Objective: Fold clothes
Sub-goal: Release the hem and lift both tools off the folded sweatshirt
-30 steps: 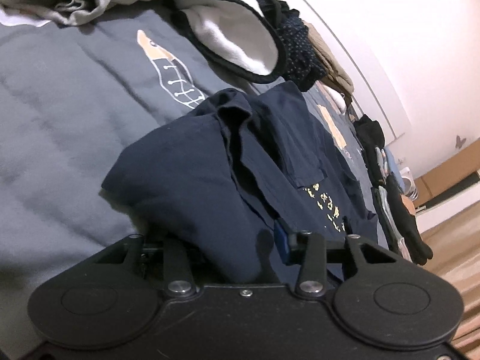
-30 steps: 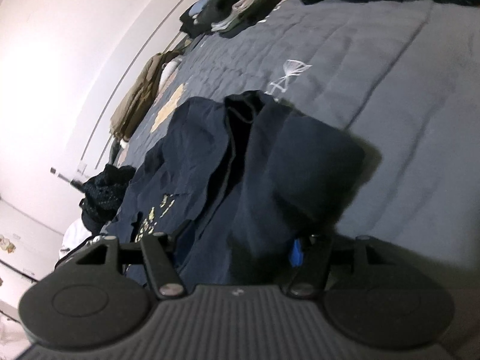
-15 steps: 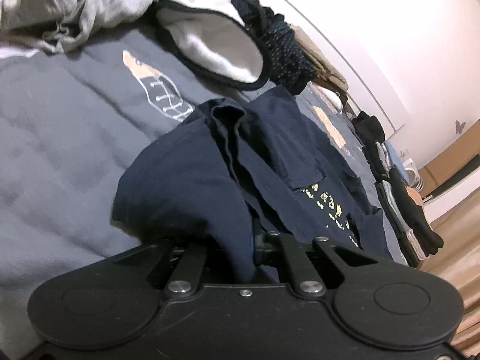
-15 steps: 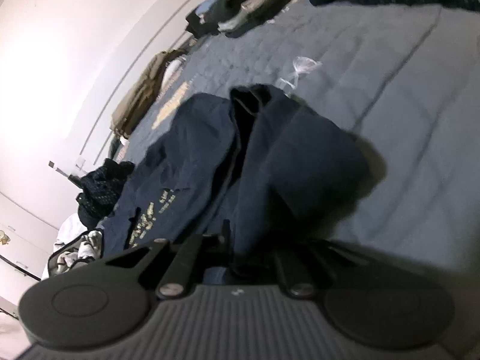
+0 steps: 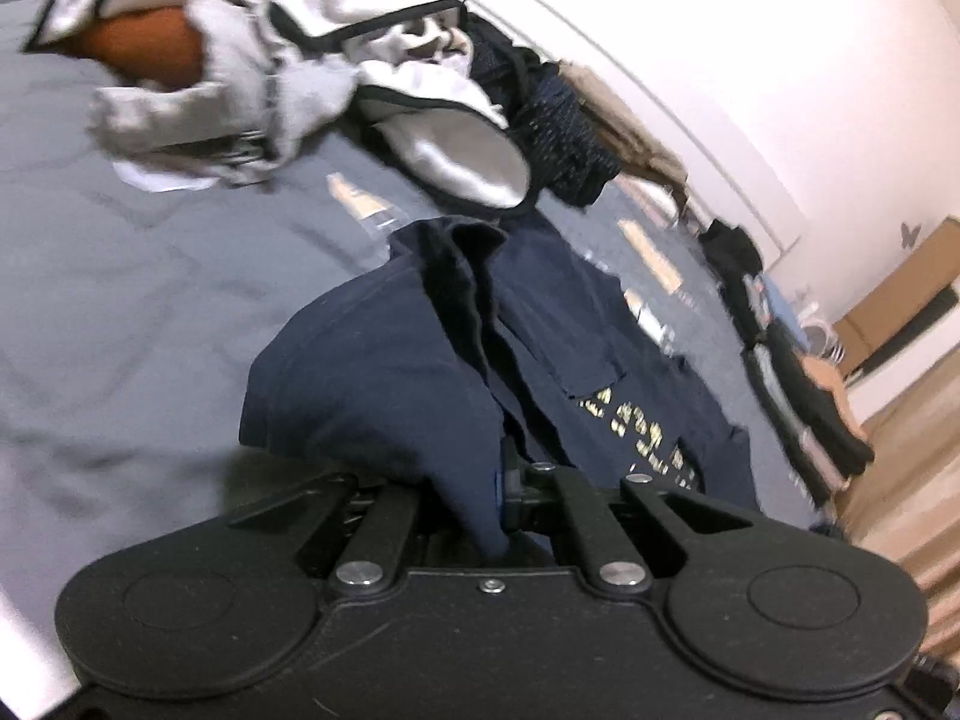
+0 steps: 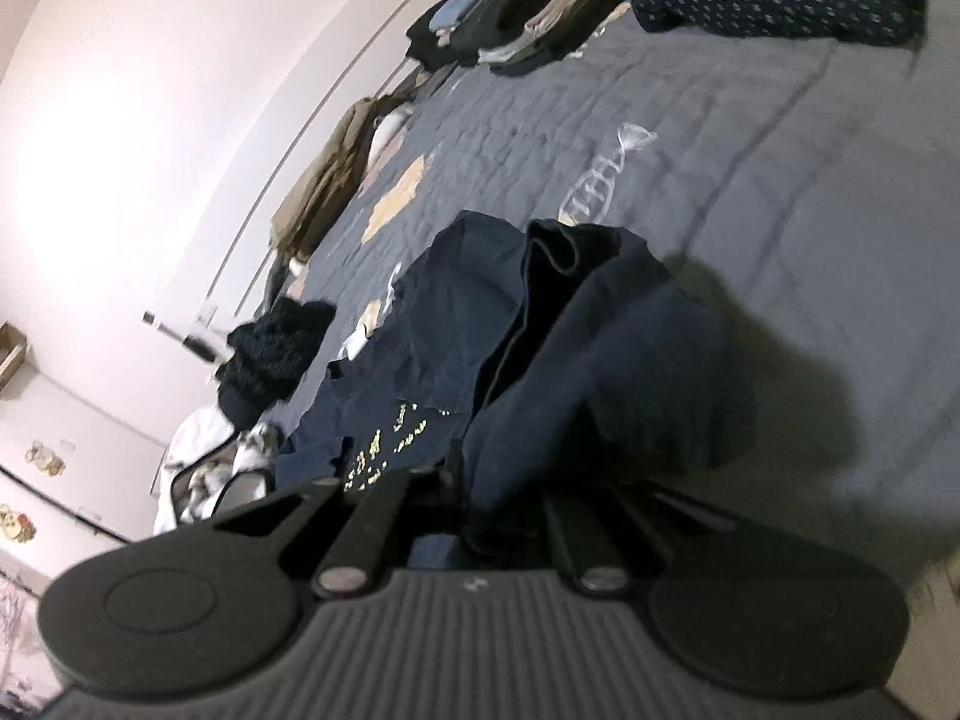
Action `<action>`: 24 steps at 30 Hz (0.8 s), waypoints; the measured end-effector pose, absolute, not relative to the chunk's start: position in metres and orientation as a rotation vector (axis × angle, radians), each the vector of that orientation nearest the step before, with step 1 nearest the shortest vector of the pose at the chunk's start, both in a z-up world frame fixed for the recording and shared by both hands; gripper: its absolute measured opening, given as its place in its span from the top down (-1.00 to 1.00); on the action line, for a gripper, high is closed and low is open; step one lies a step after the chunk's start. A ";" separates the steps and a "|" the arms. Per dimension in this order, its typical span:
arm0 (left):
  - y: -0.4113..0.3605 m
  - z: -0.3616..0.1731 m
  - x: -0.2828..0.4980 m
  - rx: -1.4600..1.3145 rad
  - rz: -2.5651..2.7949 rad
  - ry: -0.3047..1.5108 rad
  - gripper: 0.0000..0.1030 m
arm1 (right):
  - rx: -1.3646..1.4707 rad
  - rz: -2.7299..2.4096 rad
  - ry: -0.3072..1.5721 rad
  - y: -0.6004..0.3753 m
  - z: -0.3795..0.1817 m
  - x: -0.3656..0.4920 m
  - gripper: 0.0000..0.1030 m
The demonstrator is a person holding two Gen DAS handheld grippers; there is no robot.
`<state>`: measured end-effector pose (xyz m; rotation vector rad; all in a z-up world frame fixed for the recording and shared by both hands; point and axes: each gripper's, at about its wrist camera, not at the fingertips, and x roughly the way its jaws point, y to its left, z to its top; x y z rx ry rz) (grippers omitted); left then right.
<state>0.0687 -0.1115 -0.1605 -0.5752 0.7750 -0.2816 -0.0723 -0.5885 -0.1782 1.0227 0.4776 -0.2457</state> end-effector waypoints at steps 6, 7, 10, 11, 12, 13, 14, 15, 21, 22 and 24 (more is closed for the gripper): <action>-0.075 -0.149 0.016 -0.553 -0.261 0.817 0.93 | 0.991 -0.239 0.579 -0.557 -0.182 -0.122 0.92; -0.071 -0.147 0.010 -0.547 -0.259 0.827 0.93 | 0.976 -0.242 0.597 -0.551 -0.182 -0.129 0.92; -0.066 -0.147 -0.002 -0.505 -0.255 0.877 0.92 | 0.931 -0.264 0.644 -0.537 -0.184 -0.144 0.89; -0.066 -0.148 -0.003 -0.478 -0.253 0.909 0.90 | 0.909 -0.274 0.667 -0.536 -0.186 -0.148 0.87; -0.067 -0.148 -0.004 -0.452 -0.247 0.934 0.83 | 0.883 -0.299 0.690 -0.534 -0.188 -0.150 0.83; -0.069 -0.148 -0.006 -0.429 -0.239 0.954 0.68 | 0.878 -0.322 0.696 -0.535 -0.190 -0.155 0.78; -0.070 -0.147 -0.008 -0.406 -0.230 0.974 0.56 | 0.872 -0.345 0.702 -0.535 -0.191 -0.160 0.75; -0.071 -0.144 -0.012 -0.386 -0.230 0.969 0.33 | 0.866 -0.367 0.708 -0.536 -0.192 -0.165 0.72; -0.068 -0.114 -0.042 -0.280 -0.232 0.840 0.07 | 0.789 -0.523 0.597 -0.551 -0.162 -0.204 0.54; -0.069 -0.111 -0.045 -0.257 -0.237 0.815 0.04 | 0.749 -0.526 0.575 -0.552 -0.156 -0.205 0.50; -0.075 -0.103 -0.043 -0.224 -0.259 0.776 0.04 | 0.643 -0.521 0.542 -0.552 -0.142 -0.200 0.48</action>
